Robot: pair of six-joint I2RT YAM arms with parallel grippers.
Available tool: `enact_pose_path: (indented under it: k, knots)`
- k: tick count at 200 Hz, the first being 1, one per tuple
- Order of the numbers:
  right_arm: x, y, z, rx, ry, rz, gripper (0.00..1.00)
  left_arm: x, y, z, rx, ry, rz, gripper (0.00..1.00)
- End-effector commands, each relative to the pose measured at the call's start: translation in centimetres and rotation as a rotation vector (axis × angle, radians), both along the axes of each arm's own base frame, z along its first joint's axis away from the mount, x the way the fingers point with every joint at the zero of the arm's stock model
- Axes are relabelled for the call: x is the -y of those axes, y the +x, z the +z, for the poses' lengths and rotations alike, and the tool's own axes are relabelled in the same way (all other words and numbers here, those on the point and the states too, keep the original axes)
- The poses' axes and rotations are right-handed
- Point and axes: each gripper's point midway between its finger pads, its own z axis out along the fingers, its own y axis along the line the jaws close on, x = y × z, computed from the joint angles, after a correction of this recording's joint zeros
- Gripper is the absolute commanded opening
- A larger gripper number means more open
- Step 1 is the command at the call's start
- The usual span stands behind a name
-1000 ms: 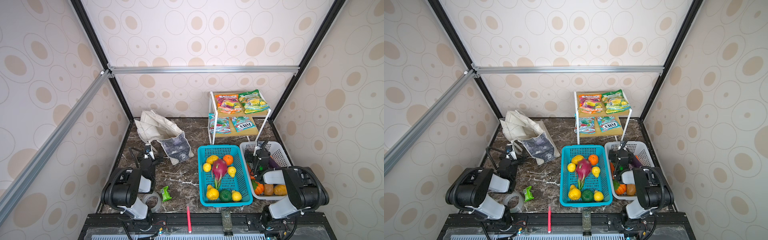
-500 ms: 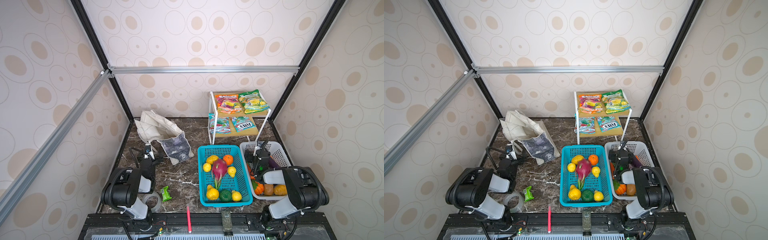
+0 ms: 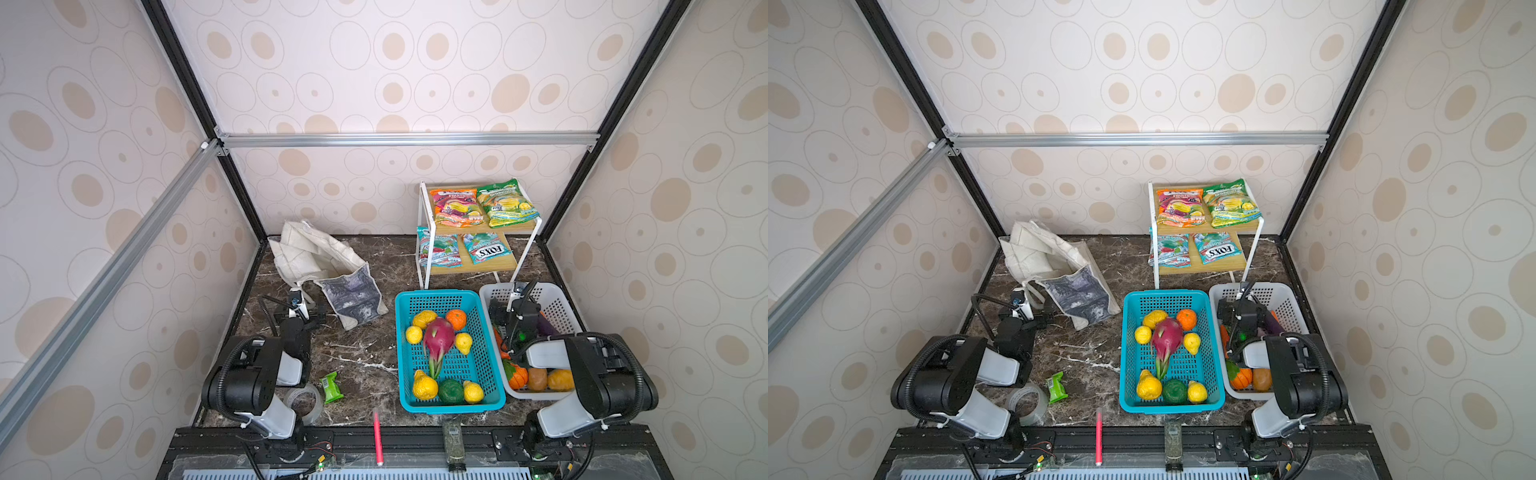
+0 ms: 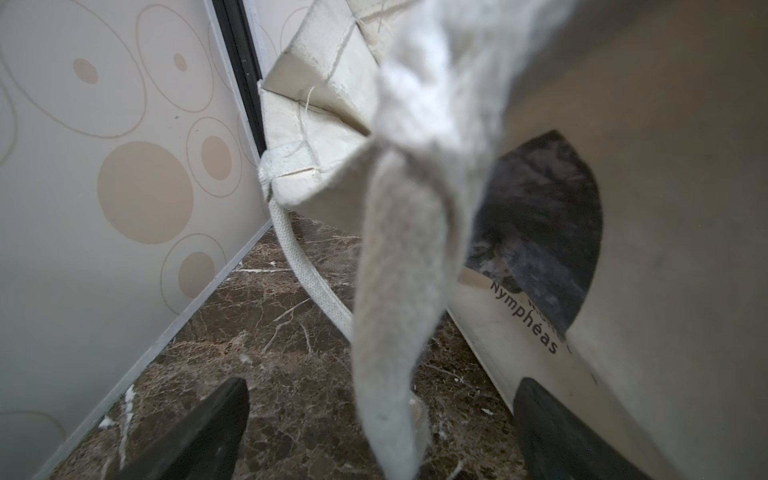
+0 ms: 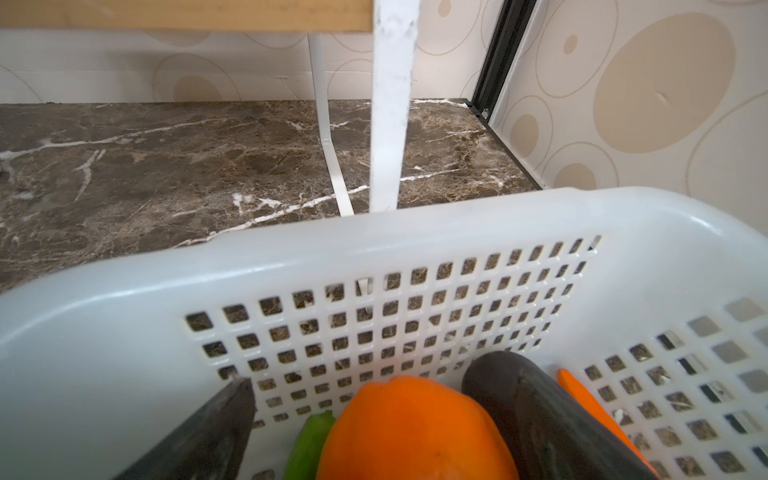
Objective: Place the food into the grocery bag and tie it
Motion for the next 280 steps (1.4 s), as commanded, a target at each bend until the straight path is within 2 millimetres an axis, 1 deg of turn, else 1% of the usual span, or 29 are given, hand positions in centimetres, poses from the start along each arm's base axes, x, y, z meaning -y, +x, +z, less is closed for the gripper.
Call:
enact_pose_path:
  k: [1,20,25,50,62,73,87,95,103,117,126,138,148,162,166,173,178,189,191,192,198,214,218,219,225,246,258,263,280]
  knots:
    - [-0.5,-0.3,2.5,0.027,-0.002,0.039,1.00,-1.2,-0.8,3.0,0.085,-0.008,0.072,0.99]
    - [-1.0,-0.7,4.3,0.034,-0.003,0.069,1.00,-1.5,-1.3,4.4,0.104,-0.016,0.095,0.99]
    - [-0.9,-0.9,5.0,0.043,0.006,0.062,1.00,-1.7,-1.5,4.6,0.105,-0.023,0.106,0.99]
    - [-0.7,-1.4,7.3,0.060,0.056,0.031,1.00,-1.9,-2.3,6.3,0.147,-0.113,0.124,0.99]
    - [-0.5,-1.5,8.1,0.072,0.090,0.008,1.00,-2.9,-3.0,6.6,0.163,-0.194,0.188,0.99]
    - [-0.9,-1.4,8.9,0.079,0.122,0.020,1.00,-3.6,-3.3,6.7,0.151,-0.254,0.233,0.99]
    - [-1.7,-1.5,9.8,0.086,0.172,0.056,1.00,-3.8,-3.5,7.9,0.147,-0.338,0.259,0.99]
    - [-2.4,-1.5,10.8,0.104,0.213,0.084,1.00,-3.6,-3.6,9.1,0.158,-0.370,0.245,0.99]
    - [-3.0,-1.6,11.5,0.111,0.243,0.111,1.00,-3.2,-3.8,11.0,0.198,-0.395,0.213,0.99]
    - [-4.2,-1.7,13.3,0.129,0.282,0.176,1.00,-2.7,-4.1,14.4,0.251,-0.418,0.170,0.99]
    - [-5.0,-1.8,14.7,0.146,0.301,0.221,1.00,-2.5,-4.3,16.4,0.269,-0.417,0.153,0.99]
    - [-5.9,-1.8,16.1,0.165,0.319,0.275,1.00,-2.3,-4.3,18.8,0.278,-0.404,0.140,0.99]
    - [-6.8,-1.9,16.9,0.163,0.342,0.318,1.00,-2.0,-4.1,20.4,0.274,-0.392,0.119,0.99]
    - [-8.1,-1.9,18.1,0.163,0.378,0.385,1.00,-0.4,-2.9,22.4,0.245,-0.390,0.033,0.99]
    - [-8.4,-1.9,18.3,0.162,0.385,0.399,1.00,0.1,-2.4,22.0,0.206,-0.393,0.011,0.99]
    - [-9.1,-2.0,18.9,0.163,0.397,0.430,1.00,1.2,-1.5,22.9,0.185,-0.404,-0.042,0.99]
    - [-9.7,-1.9,19.2,0.162,0.400,0.451,1.00,2.0,-0.8,22.9,0.154,-0.406,-0.075,0.99]
    - [-10.9,-2.0,19.7,0.155,0.384,0.486,1.00,3.8,0.6,23.8,0.113,-0.395,-0.131,0.99]
    - [-11.2,-2.0,19.7,0.151,0.380,0.490,1.00,4.1,0.8,23.6,0.098,-0.390,-0.136,0.99]
    - [-11.4,-2.0,19.8,0.149,0.373,0.495,1.00,4.2,0.9,23.9,0.102,-0.387,-0.138,0.99]
    - [-12.1,-2.0,19.9,0.142,0.361,0.508,1.00,5.1,1.7,24.1,0.076,-0.365,-0.146,0.99]
    - [-14.5,-2.2,20.5,0.119,0.310,0.562,1.00,6.9,3.7,23.9,0.003,-0.303,-0.138,0.99]
    - [-14.7,-2.1,20.6,0.115,0.299,0.566,1.00,7.3,4.3,23.9,-0.013,-0.290,-0.138,0.99]
    - [-15.5,-2.4,20.6,0.110,0.294,0.589,1.00,7.4,4.4,23.9,-0.015,-0.286,-0.139,0.99]
    - [-16.6,-2.6,20.7,0.101,0.282,0.618,1.00,8.1,5.2,24.0,-0.036,-0.267,-0.147,0.99]
    - [-20.0,-3.2,21.2,0.076,0.229,0.711,1.00,10.5,8.2,22.3,-0.149,-0.199,-0.147,0.99]
    - [-21.5,-3.5,21.3,0.069,0.194,0.751,1.00,11.7,9.7,20.6,-0.225,-0.146,-0.143,0.99]
    - [-22.1,-3.6,21.3,0.069,0.174,0.762,1.00,11.9,10.2,19.9,-0.255,-0.128,-0.132,0.99]
    - [-22.9,-3.8,21.2,0.068,0.166,0.776,1.00,12.4,11.6,18.4,-0.322,-0.103,-0.108,0.99]
